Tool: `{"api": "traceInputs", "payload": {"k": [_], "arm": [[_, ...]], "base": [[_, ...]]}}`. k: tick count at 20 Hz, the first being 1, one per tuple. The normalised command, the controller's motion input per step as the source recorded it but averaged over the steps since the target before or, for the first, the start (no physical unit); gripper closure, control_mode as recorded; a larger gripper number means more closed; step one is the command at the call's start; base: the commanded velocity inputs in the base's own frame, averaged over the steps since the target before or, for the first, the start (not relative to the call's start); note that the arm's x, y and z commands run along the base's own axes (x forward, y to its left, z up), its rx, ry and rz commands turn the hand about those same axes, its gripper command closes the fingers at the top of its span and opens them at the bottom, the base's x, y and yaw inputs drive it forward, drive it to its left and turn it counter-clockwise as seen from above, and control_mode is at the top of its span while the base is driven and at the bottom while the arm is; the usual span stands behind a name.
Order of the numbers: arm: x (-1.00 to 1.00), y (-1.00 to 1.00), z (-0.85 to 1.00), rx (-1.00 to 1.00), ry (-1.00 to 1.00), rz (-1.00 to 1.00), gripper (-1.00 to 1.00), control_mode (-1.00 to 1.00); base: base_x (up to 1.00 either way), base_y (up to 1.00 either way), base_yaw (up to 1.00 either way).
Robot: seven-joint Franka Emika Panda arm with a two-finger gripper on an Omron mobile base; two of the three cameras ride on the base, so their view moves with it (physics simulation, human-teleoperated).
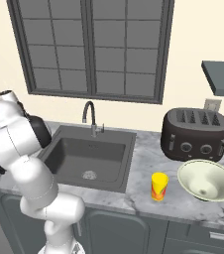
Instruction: Remove the garlic and broccoli from the sink. Then move the bowl and cup from the counter to the sink for washing.
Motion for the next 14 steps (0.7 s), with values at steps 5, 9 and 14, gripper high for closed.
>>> {"api": "traceInputs", "payload": {"k": [5, 9, 14], "arm": [[-0.04, 0.39, 0.00, 0.06, -0.08, 0.00, 1.00, -1.00], [-0.03, 0.38, 0.00, 0.06, -0.06, 0.00, 1.00, -1.00], [0.00, 0.34, -0.06, 0.06, -0.03, 0.00, 1.00, -1.00]], "base": [[0.00, 0.00, 0.00], [0.00, 0.00, 0.00], [0.00, 0.00, 0.00]]}}
